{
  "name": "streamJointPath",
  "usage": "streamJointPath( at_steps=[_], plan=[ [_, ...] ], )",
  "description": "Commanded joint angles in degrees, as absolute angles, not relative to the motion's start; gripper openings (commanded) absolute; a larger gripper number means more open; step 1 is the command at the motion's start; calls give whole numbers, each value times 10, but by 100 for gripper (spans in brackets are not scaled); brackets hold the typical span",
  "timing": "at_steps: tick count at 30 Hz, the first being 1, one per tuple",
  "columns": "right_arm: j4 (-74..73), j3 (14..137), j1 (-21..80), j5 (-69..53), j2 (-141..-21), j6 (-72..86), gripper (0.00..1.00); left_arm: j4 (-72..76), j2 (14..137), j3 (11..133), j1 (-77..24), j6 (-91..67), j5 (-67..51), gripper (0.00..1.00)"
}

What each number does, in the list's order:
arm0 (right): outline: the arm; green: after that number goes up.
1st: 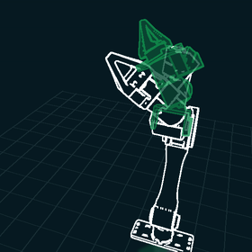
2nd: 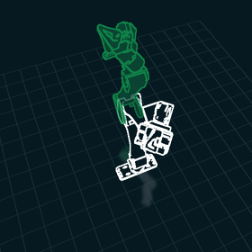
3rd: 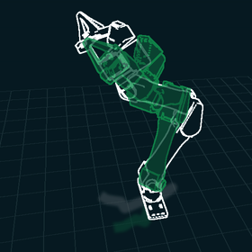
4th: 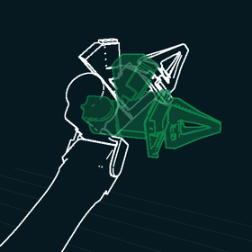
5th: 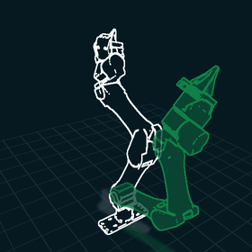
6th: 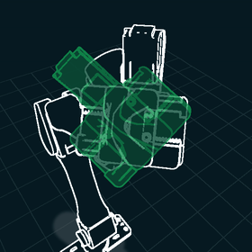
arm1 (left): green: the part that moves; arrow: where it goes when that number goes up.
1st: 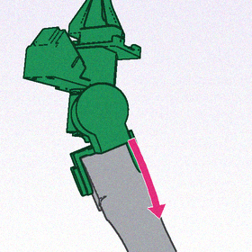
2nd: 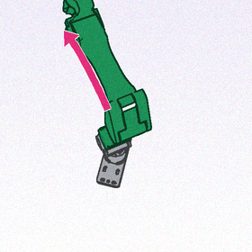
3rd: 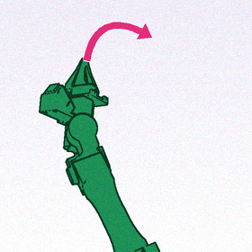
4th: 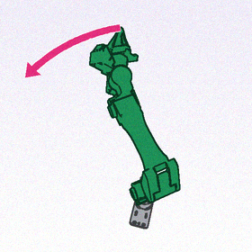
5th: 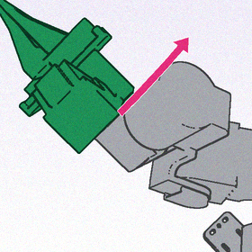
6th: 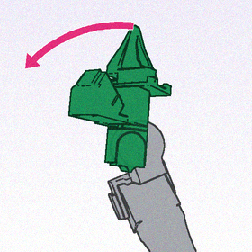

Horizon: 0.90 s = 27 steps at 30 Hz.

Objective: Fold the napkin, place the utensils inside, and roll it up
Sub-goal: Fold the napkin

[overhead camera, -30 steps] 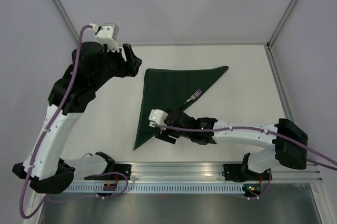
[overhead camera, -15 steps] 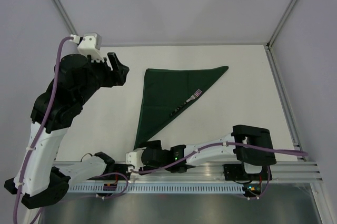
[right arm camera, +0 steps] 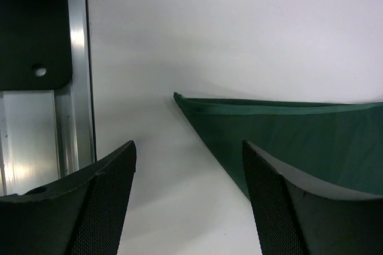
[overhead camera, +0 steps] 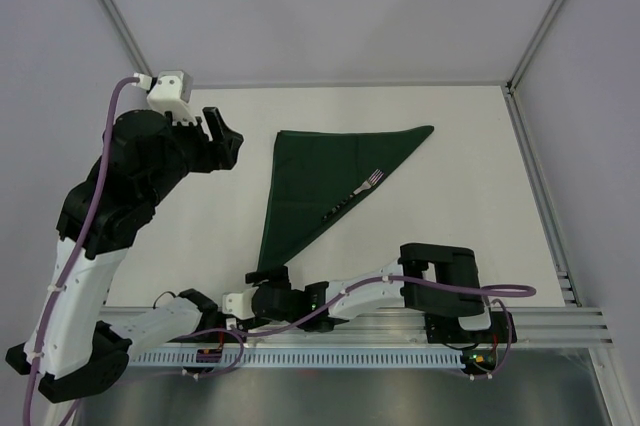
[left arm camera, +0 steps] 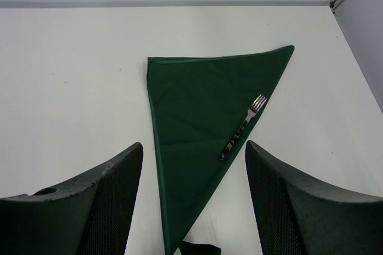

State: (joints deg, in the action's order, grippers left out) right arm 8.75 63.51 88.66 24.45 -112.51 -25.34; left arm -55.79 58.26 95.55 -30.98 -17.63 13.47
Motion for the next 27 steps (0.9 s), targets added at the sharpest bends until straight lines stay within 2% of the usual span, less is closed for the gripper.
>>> streamJointPath(
  at_steps=[1, 11, 17, 19, 21, 27],
  plan=[
    [135, 660, 889, 272, -1149, -278, 76, -567, 570, 949, -309, -183, 149, 74],
    [160, 663, 884, 278, -1184, -289, 65, -568, 569, 934, -309, -176, 142, 74],
    [156, 668, 868, 267, -1189, -286, 51, -562, 570, 922, -309, -172, 136, 74],
    [151, 670, 865, 266, -1187, -284, 40, -560, 571, 918, -309, -171, 136, 74],
    [148, 673, 861, 266, -1187, -283, 33, -559, 573, 917, -309, -170, 134, 74],
    [124, 689, 846, 253, -1167, -265, 26, -555, 578, 915, -309, -168, 130, 74]
  ],
)
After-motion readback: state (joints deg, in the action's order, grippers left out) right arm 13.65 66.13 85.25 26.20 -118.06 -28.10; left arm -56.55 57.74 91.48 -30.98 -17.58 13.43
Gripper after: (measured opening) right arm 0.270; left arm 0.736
